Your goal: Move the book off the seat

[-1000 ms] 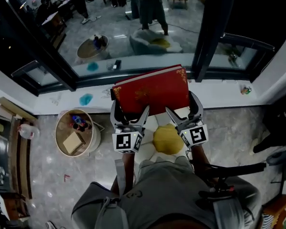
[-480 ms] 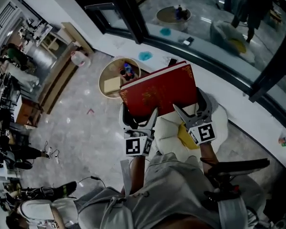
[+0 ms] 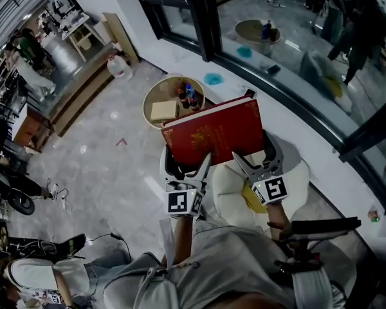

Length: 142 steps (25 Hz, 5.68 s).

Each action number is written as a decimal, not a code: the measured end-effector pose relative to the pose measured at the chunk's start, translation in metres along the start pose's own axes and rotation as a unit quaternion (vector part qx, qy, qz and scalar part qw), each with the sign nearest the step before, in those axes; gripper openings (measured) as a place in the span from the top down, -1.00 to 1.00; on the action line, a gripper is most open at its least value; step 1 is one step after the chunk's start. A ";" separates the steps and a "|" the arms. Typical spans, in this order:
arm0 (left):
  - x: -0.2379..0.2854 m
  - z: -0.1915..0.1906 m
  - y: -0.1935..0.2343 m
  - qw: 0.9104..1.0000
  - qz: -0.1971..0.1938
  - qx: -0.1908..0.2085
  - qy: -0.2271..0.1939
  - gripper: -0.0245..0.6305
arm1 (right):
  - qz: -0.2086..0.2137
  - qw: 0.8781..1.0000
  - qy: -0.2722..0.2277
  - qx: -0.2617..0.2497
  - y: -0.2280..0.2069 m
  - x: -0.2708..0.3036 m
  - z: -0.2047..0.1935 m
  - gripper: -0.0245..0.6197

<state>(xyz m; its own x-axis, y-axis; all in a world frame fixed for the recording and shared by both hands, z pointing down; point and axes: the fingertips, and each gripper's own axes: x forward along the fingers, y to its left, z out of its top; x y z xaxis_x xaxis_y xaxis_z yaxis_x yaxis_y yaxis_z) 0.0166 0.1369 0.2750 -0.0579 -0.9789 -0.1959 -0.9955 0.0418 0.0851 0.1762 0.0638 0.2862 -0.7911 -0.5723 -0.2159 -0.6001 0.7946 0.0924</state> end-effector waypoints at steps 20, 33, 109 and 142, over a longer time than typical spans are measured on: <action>0.037 -0.030 0.306 0.998 0.005 -0.059 -0.011 -0.68 | 0.010 0.998 0.057 -0.039 0.163 0.249 -0.069 -0.43; 0.206 -0.020 0.459 0.998 0.055 0.035 -0.015 -0.68 | 0.068 0.997 -0.008 0.037 0.126 0.500 -0.141 -0.43; 0.373 -0.623 0.676 0.913 -0.064 -0.102 0.389 -0.68 | -0.118 0.887 0.415 0.164 0.117 0.601 -0.741 -0.43; 0.472 -0.429 0.714 0.956 0.005 -0.054 0.290 -0.68 | -0.082 0.947 0.289 0.116 0.045 0.747 -0.513 -0.43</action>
<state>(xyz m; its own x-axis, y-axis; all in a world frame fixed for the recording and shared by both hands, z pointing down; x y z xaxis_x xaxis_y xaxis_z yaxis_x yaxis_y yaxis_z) -0.6892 -0.3810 0.6621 0.0146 -0.9263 0.3765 -0.9798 0.0619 0.1903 -0.5027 -0.4317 0.6282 -0.6620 -0.6539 0.3662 -0.7317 0.6697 -0.1269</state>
